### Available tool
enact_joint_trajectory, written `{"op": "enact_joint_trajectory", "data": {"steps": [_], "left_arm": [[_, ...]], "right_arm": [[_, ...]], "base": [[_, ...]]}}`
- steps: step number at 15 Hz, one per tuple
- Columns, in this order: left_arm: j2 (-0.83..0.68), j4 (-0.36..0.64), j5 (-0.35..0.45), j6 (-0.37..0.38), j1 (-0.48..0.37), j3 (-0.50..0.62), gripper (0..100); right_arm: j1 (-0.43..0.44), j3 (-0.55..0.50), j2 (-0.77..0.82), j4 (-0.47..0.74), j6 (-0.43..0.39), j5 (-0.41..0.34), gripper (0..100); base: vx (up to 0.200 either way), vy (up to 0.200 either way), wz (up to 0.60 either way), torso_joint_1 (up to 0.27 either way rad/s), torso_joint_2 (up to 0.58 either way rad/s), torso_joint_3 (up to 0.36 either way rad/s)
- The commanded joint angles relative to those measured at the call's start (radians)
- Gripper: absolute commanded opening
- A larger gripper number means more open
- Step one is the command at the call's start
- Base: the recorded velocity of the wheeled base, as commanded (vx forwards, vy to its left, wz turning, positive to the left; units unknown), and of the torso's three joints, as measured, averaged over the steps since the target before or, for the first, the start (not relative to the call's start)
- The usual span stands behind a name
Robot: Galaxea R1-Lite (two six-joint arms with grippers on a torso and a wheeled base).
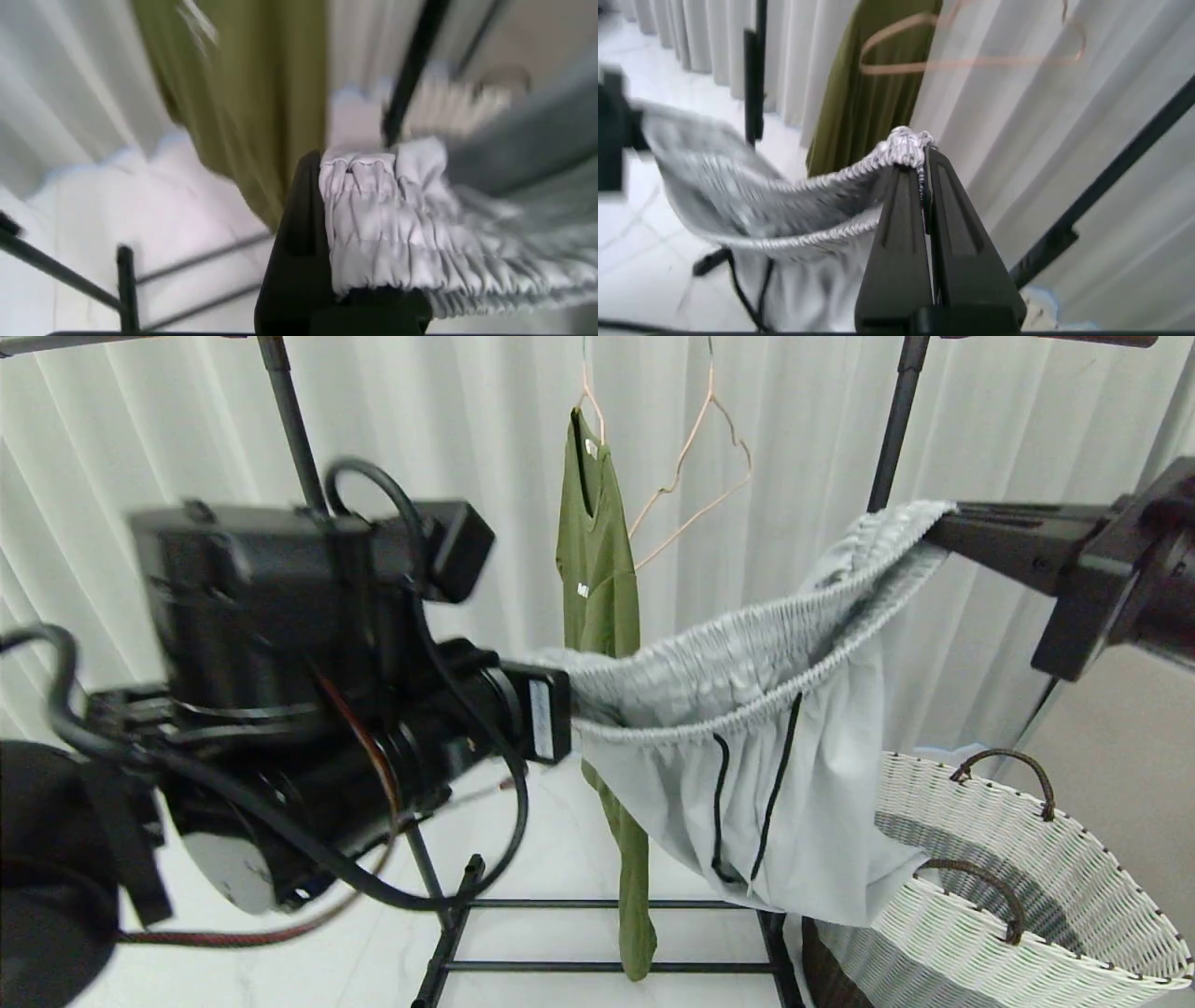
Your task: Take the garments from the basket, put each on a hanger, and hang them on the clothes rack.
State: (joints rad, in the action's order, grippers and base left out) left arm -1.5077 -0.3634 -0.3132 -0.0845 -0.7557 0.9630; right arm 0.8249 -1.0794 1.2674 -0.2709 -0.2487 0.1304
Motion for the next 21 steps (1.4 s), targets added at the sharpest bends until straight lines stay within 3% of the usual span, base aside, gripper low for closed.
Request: {"op": "enact_joint_trajectory", "data": {"steps": [1,4,7,9,12,15,17,21], "left_arm": [[0.104,0.069,0.029,0.003,0.075,0.152,0],[0.095,0.175,0.034,0.068,0.098,0.364,0],[0.075,0.179,0.032,0.147,0.104,0.479,0],[0.083,0.181,0.028,0.153,0.098,0.444,0],[0.119,0.179,-0.001,0.178,0.027,0.29,0],[0.112,0.179,-0.04,0.115,0.01,0.177,0],[0.09,0.179,-0.078,0.04,0.007,0.181,0],[0.104,0.179,-0.124,0.029,0.004,0.195,0]], "right_arm": [[-0.006,-0.116,0.061,0.004,-0.026,0.0,0],[-0.013,-0.177,0.064,0.01,-0.072,0.001,0],[-0.026,-0.215,0.064,0.01,-0.109,0.001,0],[-0.026,-0.198,0.058,0.012,-0.11,0.011,0],[-0.024,-0.136,0.058,0.005,-0.118,0.058,0],[-0.024,-0.077,0.07,0.001,-0.11,0.06,0],[-0.026,-0.065,0.079,-0.022,-0.109,0.061,0],[-0.038,-0.065,0.086,-0.034,-0.109,0.063,0]], "base": [[0.0,0.0,0.0,0.0,0.0,0.0],[0.0,0.0,0.0,0.0,0.0,0.0],[0.0,0.0,0.0,0.0,0.0,0.0],[0.0,0.0,0.0,0.0,0.0,0.0],[0.0,0.0,0.0,0.0,0.0,0.0],[0.0,0.0,0.0,0.0,0.0,0.0],[0.0,0.0,0.0,0.0,0.0,0.0],[0.0,0.0,0.0,0.0,0.0,0.0]]}}
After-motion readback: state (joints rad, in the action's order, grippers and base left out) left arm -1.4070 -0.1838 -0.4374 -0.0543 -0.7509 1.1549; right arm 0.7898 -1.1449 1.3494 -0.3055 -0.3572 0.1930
